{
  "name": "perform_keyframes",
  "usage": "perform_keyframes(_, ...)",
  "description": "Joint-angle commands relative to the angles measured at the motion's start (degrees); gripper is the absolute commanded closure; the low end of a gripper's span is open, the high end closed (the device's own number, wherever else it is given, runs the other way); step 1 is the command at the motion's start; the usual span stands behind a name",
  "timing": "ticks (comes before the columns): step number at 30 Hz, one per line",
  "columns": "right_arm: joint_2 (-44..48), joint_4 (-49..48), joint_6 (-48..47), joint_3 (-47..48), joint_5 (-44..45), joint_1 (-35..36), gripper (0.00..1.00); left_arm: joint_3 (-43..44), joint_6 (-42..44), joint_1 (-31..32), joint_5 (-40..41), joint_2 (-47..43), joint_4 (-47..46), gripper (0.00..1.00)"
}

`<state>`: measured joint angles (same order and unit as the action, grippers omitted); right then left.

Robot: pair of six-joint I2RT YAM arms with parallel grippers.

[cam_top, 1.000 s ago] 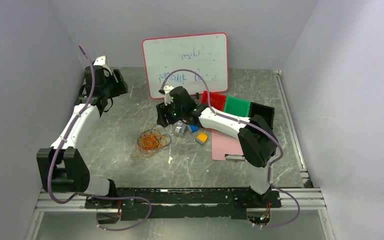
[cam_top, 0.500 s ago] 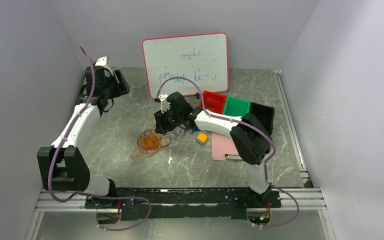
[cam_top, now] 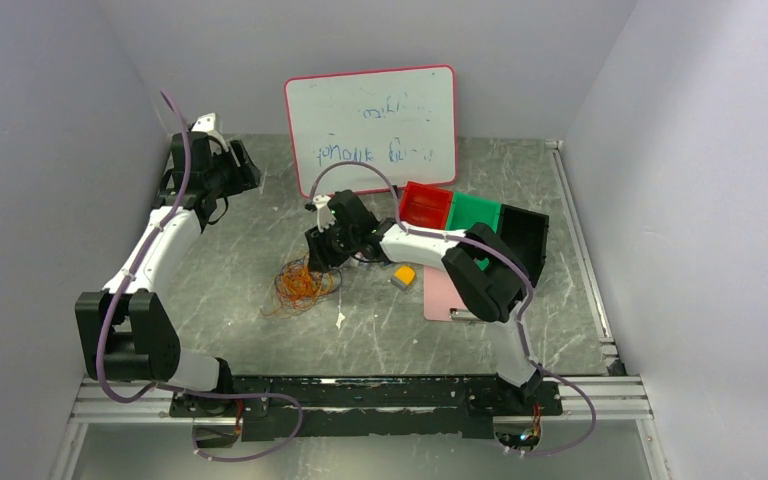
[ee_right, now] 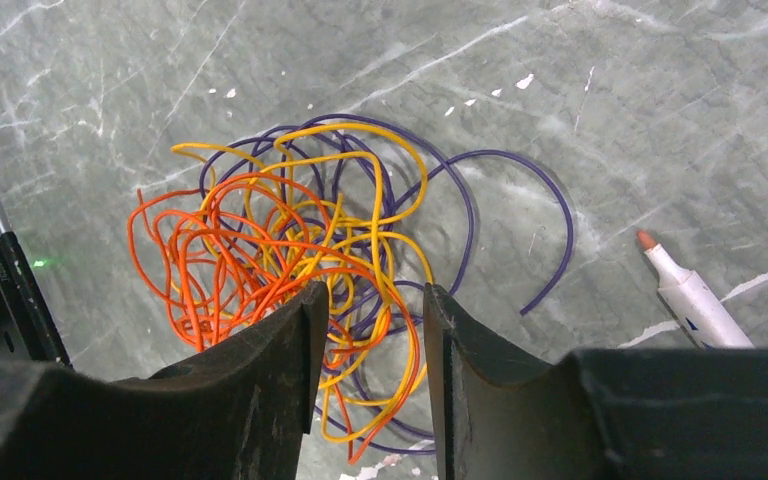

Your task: Untangle the cables

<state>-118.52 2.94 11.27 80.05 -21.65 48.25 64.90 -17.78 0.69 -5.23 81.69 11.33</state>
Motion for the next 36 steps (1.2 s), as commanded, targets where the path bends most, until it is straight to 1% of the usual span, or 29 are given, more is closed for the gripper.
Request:
perform_keyframes(1,-1.57,-3.68,0.68,0.96,0.14,0.41,0.57,-0.45,-0.22,-0.54,-2.07,0.50,-2.40,0.33)
perform_keyframes(5,-2.50,-4.31,0.56,1.53,1.34,0.36,0.59,-0.29,-0.16,-0.60,-1.32,0.68,-2.04,0.33)
perform_keyframes(8,-2.68,-5.99,0.64,1.15,1.94,0.38,0.60,-0.36,-0.24,-0.60,-2.26,0.83,-2.37,0.33)
perform_keyframes(13,-2.90,-8.32,0.69,0.74,1.72,0.40,0.65,-0.32,-0.26,-0.60,-1.89,0.92,-2.20,0.33)
perform_keyframes(15,-2.65,-9.13,0.69,0.37,1.70,0.42,0.70,-0.31,-0.40,-0.68,-2.21,1.08,-2.30,0.33)
perform_keyframes(22,-1.87,-9.92,0.25,-0.29,2.20,0.46,0.93,-0.39,-0.88,-0.69,-2.17,1.25,-2.39,0.33)
perform_keyframes(25,-0.56,-10.50,0.34,-1.28,2.94,0.46,1.00,-0.56,-1.30,-0.69,-2.68,1.21,-2.54,0.33)
perform_keyframes(29,1.21,-10.42,1.16,-1.89,4.81,0.47,1.00,-1.15,-2.68,-0.69,-2.15,-0.49,-2.52,0.28)
perform_keyframes(30,1.70,-10.41,1.28,-2.06,5.16,0.41,1.00,-1.50,-2.70,-0.69,-2.68,-1.12,-2.91,0.27)
perform_keyframes(33,2.49,-10.30,2.41,-2.51,6.66,0.36,1.00,-3.02,-6.39,-0.60,-4.58,-3.26,-3.96,0.23)
perform_keyframes(36,5.18,-10.13,4.58,-3.06,8.75,0.34,1.00,-6.56,-8.96,-0.60,-6.87,-5.78,-4.02,0.20)
